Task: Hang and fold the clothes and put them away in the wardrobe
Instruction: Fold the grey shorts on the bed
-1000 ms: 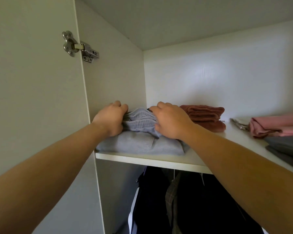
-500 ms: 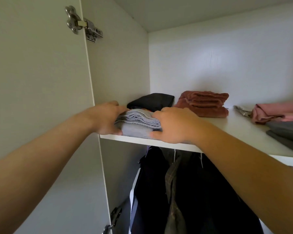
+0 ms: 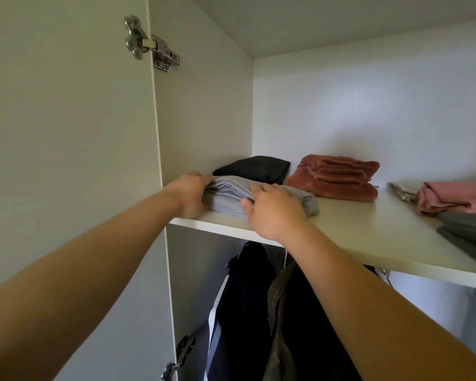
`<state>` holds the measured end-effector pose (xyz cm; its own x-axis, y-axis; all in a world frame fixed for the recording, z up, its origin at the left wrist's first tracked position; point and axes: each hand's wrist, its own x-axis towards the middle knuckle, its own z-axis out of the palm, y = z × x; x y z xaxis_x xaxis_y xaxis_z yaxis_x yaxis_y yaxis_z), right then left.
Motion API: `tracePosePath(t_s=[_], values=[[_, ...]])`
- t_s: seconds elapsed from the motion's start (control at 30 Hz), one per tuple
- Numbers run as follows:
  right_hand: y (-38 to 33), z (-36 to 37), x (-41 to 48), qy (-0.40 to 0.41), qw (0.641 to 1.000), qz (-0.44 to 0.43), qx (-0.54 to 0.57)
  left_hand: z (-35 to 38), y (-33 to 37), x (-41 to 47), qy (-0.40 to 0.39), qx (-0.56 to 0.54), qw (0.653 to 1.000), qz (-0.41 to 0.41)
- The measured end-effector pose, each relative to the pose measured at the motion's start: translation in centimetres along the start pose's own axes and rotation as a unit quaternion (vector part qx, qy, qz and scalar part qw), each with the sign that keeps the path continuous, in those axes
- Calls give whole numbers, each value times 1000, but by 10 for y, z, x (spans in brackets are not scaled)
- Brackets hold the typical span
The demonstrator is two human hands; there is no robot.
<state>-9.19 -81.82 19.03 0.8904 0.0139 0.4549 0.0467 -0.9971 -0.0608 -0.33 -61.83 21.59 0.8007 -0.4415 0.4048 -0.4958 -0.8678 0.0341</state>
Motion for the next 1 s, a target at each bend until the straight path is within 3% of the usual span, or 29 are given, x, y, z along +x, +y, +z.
tracePosePath(t_s=[0.17, 0.3, 0.4, 0.53, 0.67, 0.8, 1.0], values=[[1, -5, -1, 153, 987, -16, 40, -13, 10, -24, 63, 28, 998, -10], [-12, -14, -19, 303, 941, -56, 141, -19, 24, -61, 113, 17, 993, -6], [-37, -21, -42, 332, 918, -72, 203, -23, 30, -102, 147, -12, 989, -22], [-77, -12, -77, 193, 904, -110, 365, -27, 36, -187, 192, -53, 976, -90], [-127, 15, -132, 33, 865, -158, 476, -18, 54, -302, 215, -120, 943, -224], [-191, 51, -208, -103, 818, -237, 514, 2, 80, -414, 248, -163, 875, -383], [-282, 92, -340, -294, 765, -340, 460, 24, 109, -587, 250, -152, 743, -602]])
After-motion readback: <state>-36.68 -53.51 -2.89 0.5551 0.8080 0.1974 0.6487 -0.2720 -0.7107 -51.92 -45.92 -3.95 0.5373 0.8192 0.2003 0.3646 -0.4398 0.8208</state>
